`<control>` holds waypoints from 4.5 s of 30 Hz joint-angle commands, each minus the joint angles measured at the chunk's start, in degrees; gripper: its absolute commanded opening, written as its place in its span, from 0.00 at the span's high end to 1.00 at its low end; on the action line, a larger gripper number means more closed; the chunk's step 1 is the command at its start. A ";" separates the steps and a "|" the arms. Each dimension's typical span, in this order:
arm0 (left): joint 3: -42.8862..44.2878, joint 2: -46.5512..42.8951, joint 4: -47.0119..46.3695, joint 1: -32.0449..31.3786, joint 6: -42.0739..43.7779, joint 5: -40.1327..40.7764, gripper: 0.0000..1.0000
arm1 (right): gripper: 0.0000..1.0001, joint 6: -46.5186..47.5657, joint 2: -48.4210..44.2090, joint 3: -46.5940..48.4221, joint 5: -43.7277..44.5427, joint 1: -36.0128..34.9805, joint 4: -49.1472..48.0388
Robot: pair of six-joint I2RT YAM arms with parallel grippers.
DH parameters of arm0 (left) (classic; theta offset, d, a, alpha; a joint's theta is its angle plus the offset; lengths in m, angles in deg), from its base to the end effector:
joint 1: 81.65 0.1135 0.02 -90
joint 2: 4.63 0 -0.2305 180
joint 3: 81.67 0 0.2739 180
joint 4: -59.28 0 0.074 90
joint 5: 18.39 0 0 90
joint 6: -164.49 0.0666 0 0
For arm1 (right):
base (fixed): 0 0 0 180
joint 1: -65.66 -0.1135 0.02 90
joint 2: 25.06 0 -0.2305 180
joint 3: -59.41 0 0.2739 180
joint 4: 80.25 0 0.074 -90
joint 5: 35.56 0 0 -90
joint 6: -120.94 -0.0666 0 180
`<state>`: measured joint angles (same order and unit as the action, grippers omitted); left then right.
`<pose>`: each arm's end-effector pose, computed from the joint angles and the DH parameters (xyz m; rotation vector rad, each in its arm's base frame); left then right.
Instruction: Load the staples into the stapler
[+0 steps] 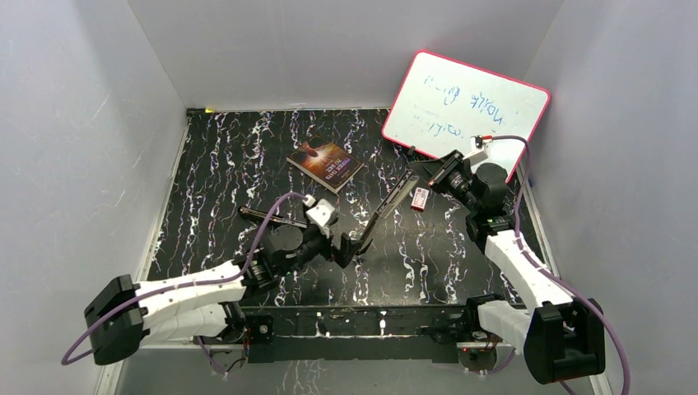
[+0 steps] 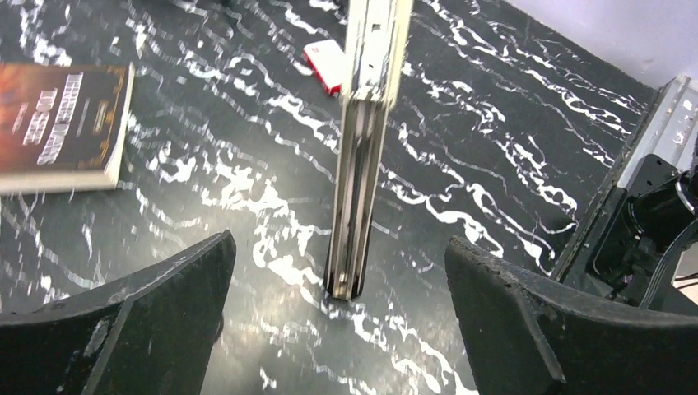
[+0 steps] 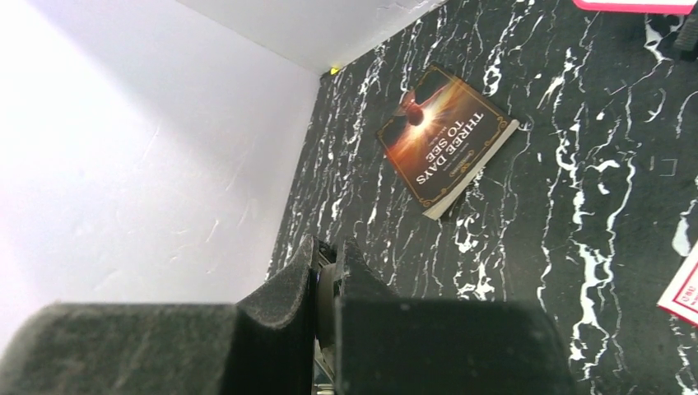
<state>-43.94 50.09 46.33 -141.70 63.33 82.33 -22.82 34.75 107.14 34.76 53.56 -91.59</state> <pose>0.1545 -0.2433 0.2118 0.5663 1.6038 -0.7900 0.2971 0.0866 0.2536 0.3295 1.6773 1.1494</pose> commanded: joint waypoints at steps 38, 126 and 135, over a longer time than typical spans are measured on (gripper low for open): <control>11.26 12.44 2.78 0.19 12.08 -9.00 1.00 | 0.82 -6.27 -6.92 -2.44 0.07 -0.01 -2.44; 20.07 0.64 29.10 32.64 4.90 4.08 0.02 | 0.27 41.72 20.31 6.79 -4.57 -22.32 6.57; 17.73 -1.81 27.62 37.14 2.98 8.08 0.02 | 0.27 64.94 24.56 8.32 -6.06 -33.66 14.83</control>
<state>-25.49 50.81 74.00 -105.53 68.25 87.60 27.60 59.56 114.19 29.41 23.68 -78.56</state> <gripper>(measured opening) 0.982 0.731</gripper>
